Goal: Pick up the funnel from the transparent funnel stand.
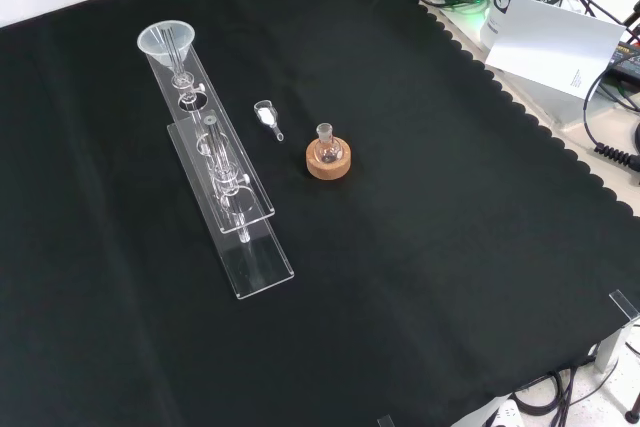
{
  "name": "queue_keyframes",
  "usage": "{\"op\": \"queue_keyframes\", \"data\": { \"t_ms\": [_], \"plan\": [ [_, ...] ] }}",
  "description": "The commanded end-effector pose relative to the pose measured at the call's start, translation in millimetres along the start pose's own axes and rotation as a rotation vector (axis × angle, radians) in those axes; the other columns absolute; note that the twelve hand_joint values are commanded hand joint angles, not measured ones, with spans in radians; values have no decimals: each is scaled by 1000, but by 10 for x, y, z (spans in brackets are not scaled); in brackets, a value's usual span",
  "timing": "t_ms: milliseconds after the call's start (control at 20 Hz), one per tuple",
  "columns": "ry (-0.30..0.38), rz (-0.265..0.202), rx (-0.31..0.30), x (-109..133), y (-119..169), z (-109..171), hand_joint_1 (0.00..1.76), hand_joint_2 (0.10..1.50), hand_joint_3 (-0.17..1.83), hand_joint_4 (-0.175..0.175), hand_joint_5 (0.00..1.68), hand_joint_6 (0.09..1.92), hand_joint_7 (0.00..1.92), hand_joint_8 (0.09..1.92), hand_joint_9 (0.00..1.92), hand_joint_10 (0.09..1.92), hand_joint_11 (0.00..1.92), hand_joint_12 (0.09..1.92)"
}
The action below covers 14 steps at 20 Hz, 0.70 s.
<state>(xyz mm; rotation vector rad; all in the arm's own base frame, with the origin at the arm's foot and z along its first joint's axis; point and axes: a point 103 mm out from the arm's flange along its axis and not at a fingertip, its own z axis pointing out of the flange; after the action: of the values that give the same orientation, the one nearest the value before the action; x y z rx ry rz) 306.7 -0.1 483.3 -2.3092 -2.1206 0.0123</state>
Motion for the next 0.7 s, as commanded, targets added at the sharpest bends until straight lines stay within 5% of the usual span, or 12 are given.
{"op": "queue_keyframes", "data": {
  "t_ms": [50, 700],
  "plan": [
    [-9, 1, -10, -1, 0, -2, 24, 1158, 562, 7, 61, 128, 0, 200, 23, 628, 17, 1309],
    [-15, 11, -6, 1, 23, -20, 0, 1249, 398, 6, 100, 87, 0, 165, 11, 639, 0, 1347]
  ]
}}
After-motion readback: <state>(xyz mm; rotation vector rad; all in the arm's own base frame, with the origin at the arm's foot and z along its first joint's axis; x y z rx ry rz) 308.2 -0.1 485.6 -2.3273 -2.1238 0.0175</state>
